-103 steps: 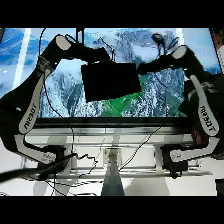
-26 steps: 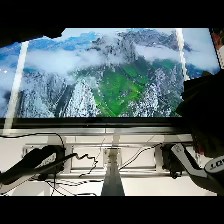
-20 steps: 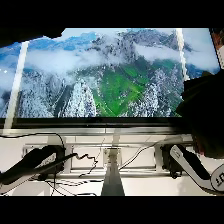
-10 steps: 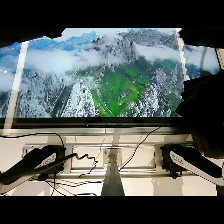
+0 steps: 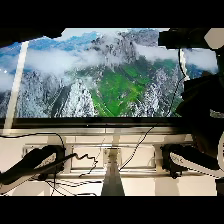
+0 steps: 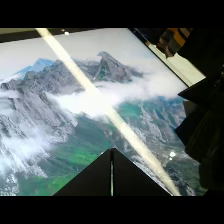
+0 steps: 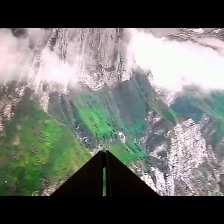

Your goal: Fold the clothes and pants, and hang the long-sleeved shirts on hangers.

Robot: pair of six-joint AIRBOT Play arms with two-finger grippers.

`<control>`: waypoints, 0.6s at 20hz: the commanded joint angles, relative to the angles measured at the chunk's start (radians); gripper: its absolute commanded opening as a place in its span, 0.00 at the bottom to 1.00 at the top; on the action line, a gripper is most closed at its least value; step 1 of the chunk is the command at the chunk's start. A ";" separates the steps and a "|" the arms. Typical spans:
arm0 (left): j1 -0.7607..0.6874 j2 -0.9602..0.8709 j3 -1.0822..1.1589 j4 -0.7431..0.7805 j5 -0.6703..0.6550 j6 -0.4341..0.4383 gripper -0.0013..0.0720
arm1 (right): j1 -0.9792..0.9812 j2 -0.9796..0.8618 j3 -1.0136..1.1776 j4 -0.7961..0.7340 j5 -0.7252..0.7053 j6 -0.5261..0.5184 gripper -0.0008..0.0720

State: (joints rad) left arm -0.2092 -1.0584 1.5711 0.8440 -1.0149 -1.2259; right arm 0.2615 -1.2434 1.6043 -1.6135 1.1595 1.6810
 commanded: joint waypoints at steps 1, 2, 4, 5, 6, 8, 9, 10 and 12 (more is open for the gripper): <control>0.001 0.001 0.000 0.000 0.000 0.000 0.04 | 0.040 -0.007 0.001 -0.169 0.005 0.001 0.02; 0.001 0.001 0.000 0.000 0.000 0.000 0.04 | 0.063 -0.007 0.001 -0.248 0.010 0.002 0.02; 0.001 0.001 0.000 0.000 0.000 0.000 0.04 | 0.106 -0.007 0.001 -0.369 0.030 0.005 0.02; 0.001 0.001 0.000 0.000 0.000 0.000 0.04 | 0.121 -0.007 0.001 -0.388 0.035 0.005 0.03; 0.001 0.001 0.000 0.000 0.000 0.000 0.04 | 0.126 -0.007 0.001 -0.382 0.035 0.005 0.03; 0.001 0.001 0.000 0.000 0.000 0.000 0.04 | 0.127 -0.007 0.001 -0.355 0.035 0.004 0.03; 0.001 0.001 0.000 0.000 0.000 0.000 0.04 | 0.127 -0.008 0.001 -0.349 0.035 0.004 0.03; 0.001 0.001 0.000 0.000 0.000 0.000 0.04 | 0.127 -0.008 0.001 -0.345 0.034 0.004 0.03; 0.001 0.001 0.000 0.000 0.000 0.000 0.04 | 0.127 -0.008 0.001 -0.331 0.034 0.004 0.03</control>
